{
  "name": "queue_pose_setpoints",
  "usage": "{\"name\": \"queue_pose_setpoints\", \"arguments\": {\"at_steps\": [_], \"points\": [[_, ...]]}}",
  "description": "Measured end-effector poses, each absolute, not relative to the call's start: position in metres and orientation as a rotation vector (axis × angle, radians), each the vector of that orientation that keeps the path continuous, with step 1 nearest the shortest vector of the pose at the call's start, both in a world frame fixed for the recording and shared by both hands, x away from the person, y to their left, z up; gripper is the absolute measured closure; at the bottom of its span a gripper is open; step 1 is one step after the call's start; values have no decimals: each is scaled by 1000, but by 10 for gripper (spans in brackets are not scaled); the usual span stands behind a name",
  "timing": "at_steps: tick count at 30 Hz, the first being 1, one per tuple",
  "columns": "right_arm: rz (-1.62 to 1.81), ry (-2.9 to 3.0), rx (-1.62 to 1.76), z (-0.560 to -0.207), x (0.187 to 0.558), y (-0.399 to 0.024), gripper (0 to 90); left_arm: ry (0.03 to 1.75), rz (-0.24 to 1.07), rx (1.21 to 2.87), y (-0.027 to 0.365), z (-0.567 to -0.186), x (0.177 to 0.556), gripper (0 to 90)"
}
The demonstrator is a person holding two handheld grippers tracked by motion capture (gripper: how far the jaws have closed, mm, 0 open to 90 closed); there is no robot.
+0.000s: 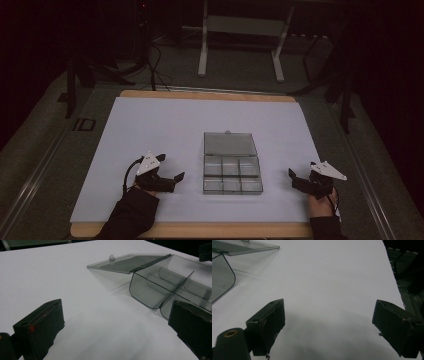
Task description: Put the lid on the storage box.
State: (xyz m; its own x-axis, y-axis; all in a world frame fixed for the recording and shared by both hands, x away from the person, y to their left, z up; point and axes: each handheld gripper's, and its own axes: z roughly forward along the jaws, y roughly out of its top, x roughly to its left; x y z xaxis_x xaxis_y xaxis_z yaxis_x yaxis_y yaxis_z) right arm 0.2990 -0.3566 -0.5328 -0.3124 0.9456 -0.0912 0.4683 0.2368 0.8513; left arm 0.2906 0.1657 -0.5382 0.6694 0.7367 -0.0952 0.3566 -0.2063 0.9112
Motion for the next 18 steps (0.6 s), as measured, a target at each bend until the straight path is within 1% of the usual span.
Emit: {"name": "queue_pose_setpoints", "arguments": {"at_steps": [8,16,18], "points": [[972,1894,1280,-533,299,-355,111,873,446,1833,164,-538,291,17],[981,1881,1279,-533,297,-356,111,901,384,1844,165,-538,297,17],[982,1883,1283,-533,298,-356,112,911,351,1865,164,-538,299,21]]}}
